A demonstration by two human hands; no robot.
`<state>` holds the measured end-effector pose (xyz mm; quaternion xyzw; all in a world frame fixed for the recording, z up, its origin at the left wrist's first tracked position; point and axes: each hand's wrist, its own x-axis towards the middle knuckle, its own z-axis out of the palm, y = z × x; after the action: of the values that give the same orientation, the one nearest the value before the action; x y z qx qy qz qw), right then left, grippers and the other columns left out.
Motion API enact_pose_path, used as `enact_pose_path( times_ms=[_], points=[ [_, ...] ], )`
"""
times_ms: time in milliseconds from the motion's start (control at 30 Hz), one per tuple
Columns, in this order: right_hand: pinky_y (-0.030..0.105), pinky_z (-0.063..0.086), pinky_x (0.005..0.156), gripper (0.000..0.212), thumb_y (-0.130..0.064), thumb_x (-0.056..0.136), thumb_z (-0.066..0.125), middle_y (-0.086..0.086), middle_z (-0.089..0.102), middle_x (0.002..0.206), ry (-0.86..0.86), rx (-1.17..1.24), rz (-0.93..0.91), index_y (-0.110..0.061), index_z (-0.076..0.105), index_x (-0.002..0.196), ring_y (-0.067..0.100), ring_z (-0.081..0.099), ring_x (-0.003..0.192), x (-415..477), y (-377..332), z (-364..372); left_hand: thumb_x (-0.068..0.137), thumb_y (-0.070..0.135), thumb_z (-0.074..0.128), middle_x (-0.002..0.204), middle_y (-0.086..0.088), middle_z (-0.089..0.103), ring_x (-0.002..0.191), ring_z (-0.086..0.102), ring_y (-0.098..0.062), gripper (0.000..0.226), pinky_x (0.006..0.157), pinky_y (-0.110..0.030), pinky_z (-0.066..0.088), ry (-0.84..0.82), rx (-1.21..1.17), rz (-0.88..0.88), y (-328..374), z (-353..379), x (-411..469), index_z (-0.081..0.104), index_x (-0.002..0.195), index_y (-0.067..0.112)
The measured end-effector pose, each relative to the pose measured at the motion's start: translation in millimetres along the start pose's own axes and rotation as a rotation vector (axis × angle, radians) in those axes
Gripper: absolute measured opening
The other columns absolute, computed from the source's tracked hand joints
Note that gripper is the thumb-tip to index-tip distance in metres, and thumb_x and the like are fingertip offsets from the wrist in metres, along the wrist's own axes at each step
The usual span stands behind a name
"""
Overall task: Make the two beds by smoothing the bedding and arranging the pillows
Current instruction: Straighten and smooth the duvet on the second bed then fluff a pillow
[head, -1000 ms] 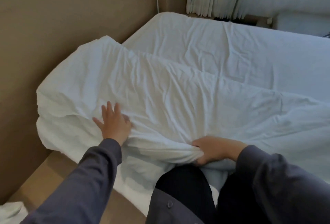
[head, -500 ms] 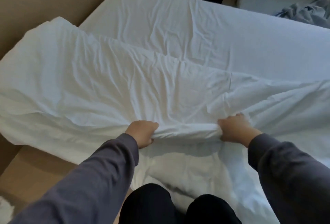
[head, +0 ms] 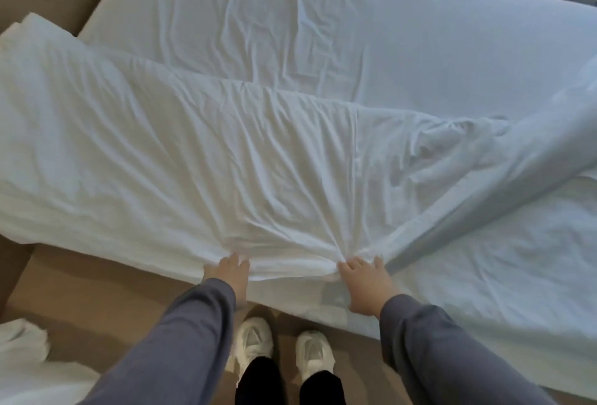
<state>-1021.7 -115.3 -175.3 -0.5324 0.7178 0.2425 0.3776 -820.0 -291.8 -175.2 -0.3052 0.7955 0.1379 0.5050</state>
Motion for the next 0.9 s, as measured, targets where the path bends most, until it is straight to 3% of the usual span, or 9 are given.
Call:
enact_pose_path(
  times_ms=[167, 333, 567, 633, 733, 800, 900],
  points=[
    [0.065, 0.006, 0.113, 0.058, -0.022, 0.091, 0.051, 0.004, 0.042, 0.143, 0.076, -0.141, 0.080, -0.023, 0.031, 0.145, 0.030, 0.028, 0.139, -18.5, 45.1, -24.1, 0.093, 0.021, 0.049, 0.149, -0.003, 0.036, 0.130, 0.042, -0.026, 0.056, 0.104, -0.040, 0.038, 0.088, -0.091, 0.201, 39.1, -40.7, -19.7, 0.030, 0.146, 0.021],
    [0.064, 0.008, 0.114, 0.058, -0.016, 0.093, 0.047, 0.002, 0.032, 0.152, 0.017, -0.217, 0.212, -0.023, 0.028, 0.148, 0.030, 0.013, 0.147, -32.6, 122.4, -48.4, 0.093, 0.030, 0.051, 0.140, -0.004, 0.044, 0.125, 0.045, -0.026, 0.055, 0.101, -0.039, 0.040, 0.140, -0.080, 0.322, 91.7, -80.7, -19.8, 0.033, 0.144, 0.020],
    [0.067, 0.005, 0.113, 0.065, -0.023, 0.097, 0.045, 0.005, 0.009, 0.162, 0.018, -0.420, 0.233, -0.025, 0.015, 0.154, 0.031, 0.001, 0.150, -4.3, 246.6, -58.7, 0.091, 0.037, 0.052, 0.139, -0.004, 0.044, 0.124, 0.045, -0.026, 0.059, 0.098, -0.038, 0.041, 0.171, -0.207, 0.410, 205.1, -117.3, 19.4, 0.032, 0.144, 0.021],
    [0.068, 0.003, 0.112, 0.057, -0.025, 0.097, 0.043, 0.006, 0.024, 0.157, 0.078, -0.483, 0.235, -0.024, 0.024, 0.151, 0.030, 0.012, 0.148, 13.0, 288.1, -59.5, 0.089, 0.039, 0.056, 0.139, -0.004, 0.043, 0.124, 0.046, -0.027, 0.065, 0.095, -0.037, 0.042, 0.185, -0.266, 0.401, 243.2, -123.7, 39.5, 0.029, 0.146, 0.022],
    [0.062, 0.005, 0.114, 0.039, -0.022, 0.096, 0.042, 0.002, 0.054, 0.133, 0.203, -0.524, 0.319, -0.023, 0.048, 0.134, 0.025, 0.045, 0.130, 18.9, 353.2, -55.4, 0.087, 0.040, 0.061, 0.133, -0.006, 0.047, 0.118, 0.049, -0.028, 0.064, 0.089, -0.036, 0.044, 0.275, -0.348, 0.339, 300.7, -131.7, 68.4, 0.033, 0.141, 0.018],
    [0.048, 0.023, 0.112, 0.030, -0.020, 0.093, 0.045, -0.002, 0.065, 0.114, 0.194, -0.511, 0.313, -0.022, 0.061, 0.117, 0.021, 0.060, 0.110, 2.0, 385.3, -35.1, 0.088, 0.035, 0.062, 0.117, -0.006, 0.053, 0.106, 0.055, -0.029, 0.044, 0.078, -0.034, 0.042, 0.413, -0.352, 0.272, 337.1, -135.6, 74.3, 0.043, 0.123, 0.017],
    [0.039, 0.045, 0.085, 0.027, -0.023, 0.091, 0.048, 0.000, 0.068, 0.108, 0.043, -0.411, 0.264, -0.023, 0.066, 0.110, 0.025, 0.065, 0.100, -40.8, 397.3, 27.9, 0.089, 0.018, 0.058, 0.106, -0.006, 0.059, 0.097, 0.059, -0.029, 0.021, 0.073, -0.034, 0.040, 0.458, -0.189, 0.247, 373.6, -128.4, 64.3, 0.049, 0.108, 0.016]
  ],
)
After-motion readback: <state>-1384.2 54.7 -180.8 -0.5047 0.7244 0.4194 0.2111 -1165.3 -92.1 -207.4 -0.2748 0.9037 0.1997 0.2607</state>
